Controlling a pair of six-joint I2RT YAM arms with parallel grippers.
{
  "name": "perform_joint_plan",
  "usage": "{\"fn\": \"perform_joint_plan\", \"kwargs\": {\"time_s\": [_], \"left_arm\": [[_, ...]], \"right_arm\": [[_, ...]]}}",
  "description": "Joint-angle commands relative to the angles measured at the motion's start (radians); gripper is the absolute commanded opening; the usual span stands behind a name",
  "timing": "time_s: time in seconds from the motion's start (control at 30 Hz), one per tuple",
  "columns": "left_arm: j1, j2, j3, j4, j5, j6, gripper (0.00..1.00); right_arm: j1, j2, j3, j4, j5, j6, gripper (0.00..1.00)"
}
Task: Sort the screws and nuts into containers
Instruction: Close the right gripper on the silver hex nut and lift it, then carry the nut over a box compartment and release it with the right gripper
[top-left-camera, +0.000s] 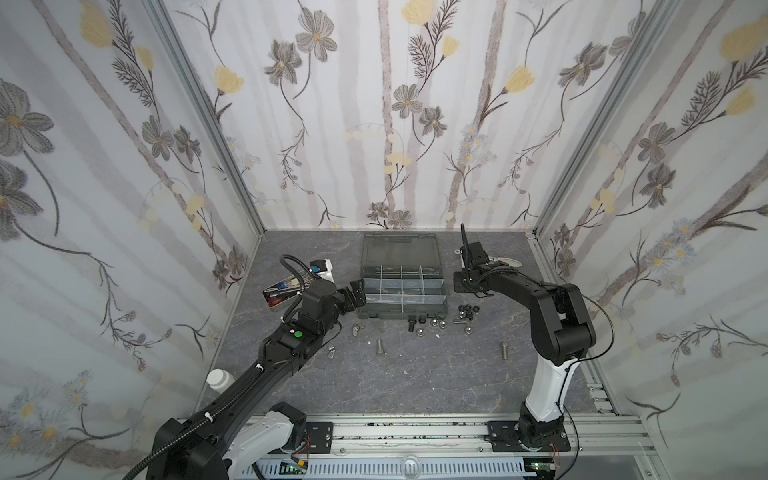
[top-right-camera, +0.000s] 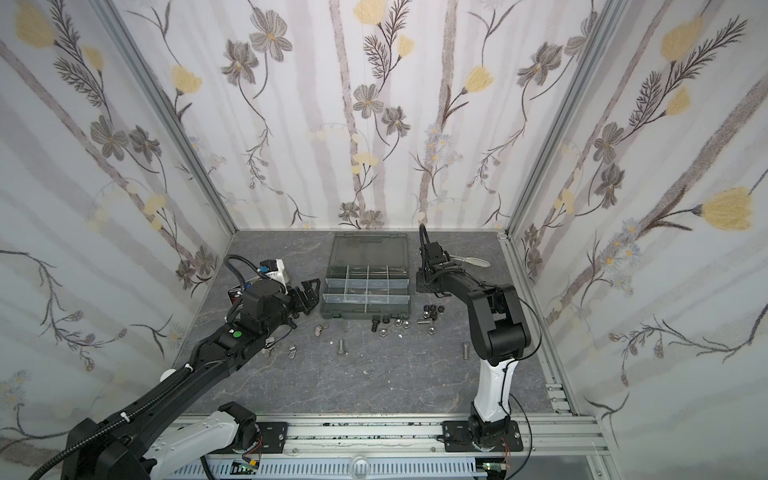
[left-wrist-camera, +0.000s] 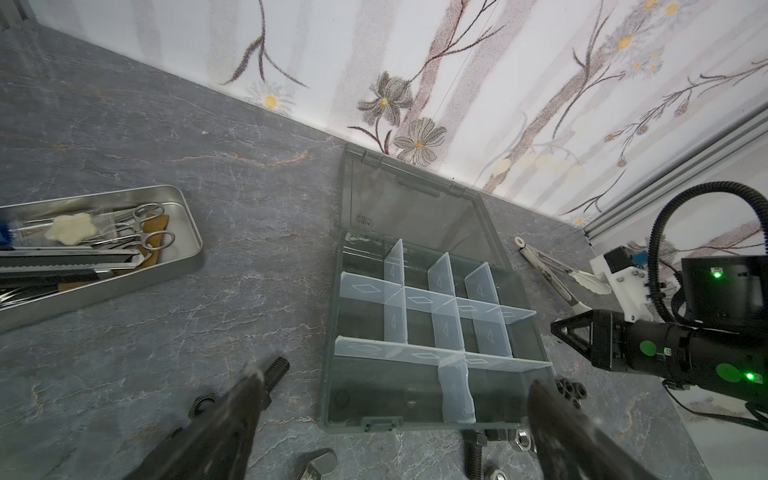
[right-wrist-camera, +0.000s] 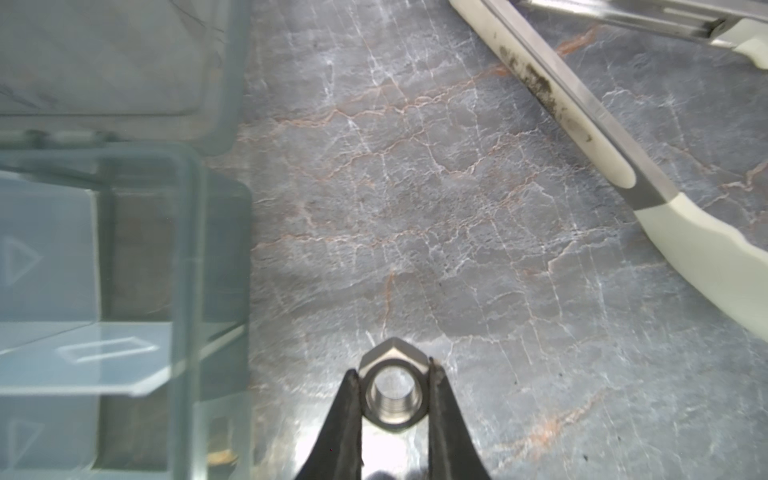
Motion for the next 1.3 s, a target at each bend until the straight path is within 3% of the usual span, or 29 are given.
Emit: {"fn": "perform_joint_plan", "kwargs": {"time_s": [0.0, 0.27, 0.47, 0.83, 1.27], "left_arm": [[0.000, -0.029, -0.002, -0.033, 0.004, -0.008, 1.00], [0.000, -0.141, -0.037, -0.092, 0.001, -0.024, 1.00], [-0.001, -0.200, -0.071, -0.126, 0.009, -0.035, 1.00], [-0.001, -0.249, -0.117, -0.155, -0.026, -0.045, 1.00], [-0.001, -0.130, -0.173, -0.098, -0.024, -0.046, 1.00]], "right_arm": [[0.016, -0.052, -0.010, -0.027, 0.020, 0.003, 0.10], [0.071, -0.175, -0.063, -0.033, -0.003, 0.024, 0.09], [0.173, -0.212, -0.063, -0.046, 0.009, 0.041, 0.09], [0.200, -0.128, 0.026, -0.055, -0.057, 0.066, 0.10], [0.189, 0.053, 0.139, -0.054, -0.053, 0.020, 0.11]]}}
